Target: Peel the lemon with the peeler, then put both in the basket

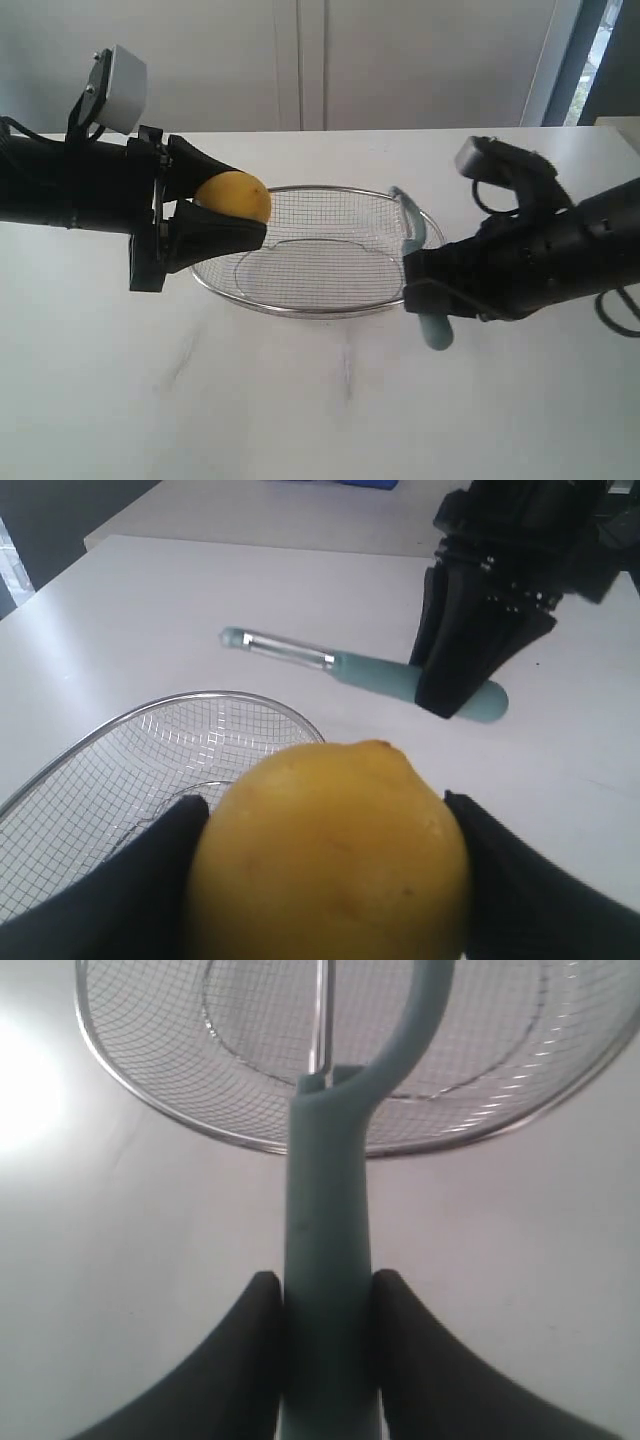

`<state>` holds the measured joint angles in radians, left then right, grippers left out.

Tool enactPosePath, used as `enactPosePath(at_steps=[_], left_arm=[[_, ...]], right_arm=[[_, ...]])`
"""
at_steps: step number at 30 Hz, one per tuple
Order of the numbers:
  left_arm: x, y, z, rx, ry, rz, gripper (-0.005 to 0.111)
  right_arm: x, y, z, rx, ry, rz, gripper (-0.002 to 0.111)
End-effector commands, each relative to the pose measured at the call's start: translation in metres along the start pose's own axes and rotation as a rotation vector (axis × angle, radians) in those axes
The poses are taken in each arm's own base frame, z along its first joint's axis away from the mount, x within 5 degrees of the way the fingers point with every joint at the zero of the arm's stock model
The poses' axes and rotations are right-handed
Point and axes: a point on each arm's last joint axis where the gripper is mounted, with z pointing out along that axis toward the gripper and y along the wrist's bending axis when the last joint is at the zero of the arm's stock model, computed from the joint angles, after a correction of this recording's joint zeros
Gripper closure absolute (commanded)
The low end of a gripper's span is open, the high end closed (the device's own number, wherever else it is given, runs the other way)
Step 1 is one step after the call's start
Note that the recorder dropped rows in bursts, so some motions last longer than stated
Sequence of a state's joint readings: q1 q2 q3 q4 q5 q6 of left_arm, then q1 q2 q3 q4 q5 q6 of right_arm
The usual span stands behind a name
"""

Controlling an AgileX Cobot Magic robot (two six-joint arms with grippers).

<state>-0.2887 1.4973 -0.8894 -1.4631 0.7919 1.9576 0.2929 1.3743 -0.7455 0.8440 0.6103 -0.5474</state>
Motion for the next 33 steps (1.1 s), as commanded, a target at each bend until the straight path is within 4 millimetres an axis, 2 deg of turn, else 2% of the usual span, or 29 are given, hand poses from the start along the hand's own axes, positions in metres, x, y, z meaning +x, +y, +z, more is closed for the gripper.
enactPosePath(at_steps=[1,5,13,21,33], left_arm=[[-0.004,-0.002,-0.001,0.007,-0.029,0.050,0.107],[-0.004,-0.002,-0.001,0.007,-0.029,0.050,0.107],[-0.004,-0.003,-0.001,0.008,-0.031,0.050,0.107],[-0.004,-0.003,-0.001,0.008,-0.031,0.050,0.107],[-0.004,-0.002,-0.001,0.007,-0.030,0.050,0.107]], right_arm=[[0.003,0.017,0.019,-0.054,0.017,-0.020,0.108],[0.003,0.033,0.034,-0.123,0.041,-0.025,0.108],[-0.003,0.079,0.066,-0.269,0.094,-0.091,0.108],[-0.003,0.087,0.063,-0.355,0.096,-0.080,0.108],[-0.009,0.079,0.054,-0.445,0.110,-0.060,0.108]])
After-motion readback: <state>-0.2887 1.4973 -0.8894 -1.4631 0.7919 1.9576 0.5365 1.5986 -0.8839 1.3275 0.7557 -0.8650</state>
